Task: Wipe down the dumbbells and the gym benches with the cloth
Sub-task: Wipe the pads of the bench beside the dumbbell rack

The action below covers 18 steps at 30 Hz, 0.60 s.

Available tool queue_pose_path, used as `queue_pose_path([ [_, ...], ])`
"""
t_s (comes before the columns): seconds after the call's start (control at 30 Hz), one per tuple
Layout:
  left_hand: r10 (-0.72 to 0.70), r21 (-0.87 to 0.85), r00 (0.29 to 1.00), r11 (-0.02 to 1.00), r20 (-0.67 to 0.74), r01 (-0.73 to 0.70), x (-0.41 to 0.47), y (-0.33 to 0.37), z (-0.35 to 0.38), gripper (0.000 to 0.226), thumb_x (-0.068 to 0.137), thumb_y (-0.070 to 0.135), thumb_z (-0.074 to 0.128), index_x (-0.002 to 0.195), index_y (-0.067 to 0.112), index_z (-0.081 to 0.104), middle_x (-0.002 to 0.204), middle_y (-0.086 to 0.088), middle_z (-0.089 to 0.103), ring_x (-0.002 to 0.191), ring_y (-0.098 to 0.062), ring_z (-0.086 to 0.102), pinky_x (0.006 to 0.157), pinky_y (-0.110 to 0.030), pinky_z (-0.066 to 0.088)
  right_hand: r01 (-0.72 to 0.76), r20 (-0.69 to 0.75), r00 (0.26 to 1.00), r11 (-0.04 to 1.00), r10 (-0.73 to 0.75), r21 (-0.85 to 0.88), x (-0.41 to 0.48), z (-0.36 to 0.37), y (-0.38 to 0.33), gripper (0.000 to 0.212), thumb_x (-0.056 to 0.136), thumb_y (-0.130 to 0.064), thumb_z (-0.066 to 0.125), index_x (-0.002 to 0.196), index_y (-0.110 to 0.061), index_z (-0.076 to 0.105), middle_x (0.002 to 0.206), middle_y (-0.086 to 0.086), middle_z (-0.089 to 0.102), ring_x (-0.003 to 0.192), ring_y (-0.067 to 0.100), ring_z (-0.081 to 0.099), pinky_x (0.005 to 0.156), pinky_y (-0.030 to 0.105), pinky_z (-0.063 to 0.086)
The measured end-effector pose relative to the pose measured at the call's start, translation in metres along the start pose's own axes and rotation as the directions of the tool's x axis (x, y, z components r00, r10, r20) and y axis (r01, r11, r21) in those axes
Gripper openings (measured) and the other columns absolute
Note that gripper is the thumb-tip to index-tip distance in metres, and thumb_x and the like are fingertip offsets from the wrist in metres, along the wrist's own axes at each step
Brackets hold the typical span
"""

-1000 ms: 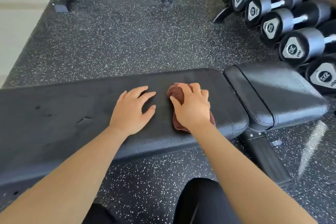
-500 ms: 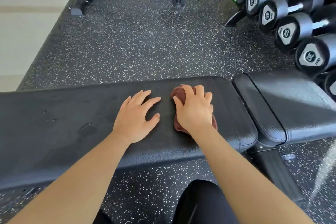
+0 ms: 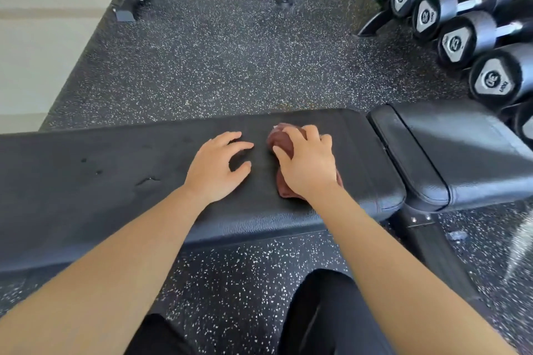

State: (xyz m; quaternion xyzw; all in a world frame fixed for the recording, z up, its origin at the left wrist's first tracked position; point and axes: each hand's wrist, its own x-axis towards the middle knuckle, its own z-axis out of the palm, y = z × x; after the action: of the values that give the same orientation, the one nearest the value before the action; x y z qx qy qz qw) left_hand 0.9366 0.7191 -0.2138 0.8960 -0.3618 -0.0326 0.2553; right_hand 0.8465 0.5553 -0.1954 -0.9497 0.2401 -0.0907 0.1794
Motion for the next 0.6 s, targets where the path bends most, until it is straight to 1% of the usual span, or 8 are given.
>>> queue_pose_path([
  [0.07,-0.021,-0.027,1.000,0.999,-0.009,0.021,-0.006,-0.003,-0.008,0.038,0.088,0.026,0.055,0.126,0.027,0.056,0.141,0.002,0.046,0.130,-0.018,0.040,0.107,-0.031,0.027,0.027,-0.015,1.000,1.000,-0.027,-0.005,-0.032,0.002,-0.004,0.043,0.093,-0.046,0.045,0.133,-0.029,0.043,0.137,0.005,0.037,0.114,0.033,0.033,0.092,0.048,0.041],
  [0.17,-0.074,0.065,0.997,0.995,-0.022,0.075,-0.023,-0.011,-0.012,0.043,0.092,0.030,0.050,0.134,0.023,0.049,0.146,-0.001,0.040,0.136,-0.020,0.033,0.111,-0.038,0.024,0.023,-0.061,0.998,1.000,-0.024,-0.012,-0.058,0.010,-0.013,0.042,0.093,-0.047,0.045,0.131,-0.031,0.043,0.136,0.002,0.038,0.116,0.032,0.032,0.087,0.049,0.042],
  [0.23,-0.084,0.151,0.996,0.985,-0.009,0.084,-0.033,-0.015,-0.009,0.047,0.094,0.034,0.044,0.139,0.022,0.041,0.151,-0.001,0.032,0.140,-0.019,0.025,0.114,-0.043,0.019,-0.009,-0.062,0.998,1.000,0.009,0.011,-0.046,0.012,-0.018,0.042,0.093,-0.046,0.044,0.132,-0.031,0.043,0.136,0.003,0.037,0.114,0.032,0.033,0.087,0.048,0.042],
  [0.27,-0.077,0.176,0.997,0.981,-0.018,0.079,-0.036,-0.015,-0.007,0.047,0.094,0.034,0.043,0.140,0.023,0.040,0.151,0.000,0.032,0.140,-0.019,0.025,0.115,-0.043,0.019,-0.026,-0.050,0.998,1.000,0.027,0.018,-0.036,0.013,-0.020,0.042,0.093,-0.046,0.044,0.133,-0.031,0.043,0.137,0.004,0.036,0.114,0.033,0.032,0.088,0.048,0.042],
  [0.4,-0.053,0.188,0.997,0.980,-0.064,0.064,-0.034,-0.014,-0.007,0.047,0.092,0.035,0.047,0.137,0.023,0.044,0.148,0.000,0.037,0.136,-0.020,0.032,0.112,-0.043,0.026,-0.070,0.001,0.998,0.998,0.070,0.008,0.001,0.013,-0.029,0.042,0.095,-0.044,0.041,0.135,-0.030,0.040,0.140,0.006,0.032,0.120,0.034,0.030,0.093,0.051,0.040],
  [0.47,-0.042,0.188,0.997,0.981,-0.068,0.054,-0.034,-0.015,-0.007,0.047,0.092,0.035,0.047,0.137,0.023,0.045,0.147,0.000,0.038,0.135,-0.020,0.033,0.112,-0.042,0.026,-0.047,0.001,0.999,0.999,0.047,0.009,-0.004,0.011,-0.031,0.042,0.095,-0.044,0.042,0.134,-0.029,0.041,0.140,0.006,0.033,0.120,0.035,0.030,0.093,0.051,0.040],
  [0.6,-0.042,0.176,0.996,0.983,-0.081,0.055,-0.034,-0.016,-0.008,0.046,0.092,0.034,0.047,0.136,0.022,0.046,0.147,-0.002,0.039,0.135,-0.021,0.033,0.112,-0.042,0.025,0.076,-0.035,0.997,0.997,-0.075,0.020,-0.056,0.011,-0.025,0.039,0.093,-0.044,0.046,0.130,-0.032,0.045,0.137,0.002,0.038,0.119,0.033,0.032,0.088,0.049,0.042],
])
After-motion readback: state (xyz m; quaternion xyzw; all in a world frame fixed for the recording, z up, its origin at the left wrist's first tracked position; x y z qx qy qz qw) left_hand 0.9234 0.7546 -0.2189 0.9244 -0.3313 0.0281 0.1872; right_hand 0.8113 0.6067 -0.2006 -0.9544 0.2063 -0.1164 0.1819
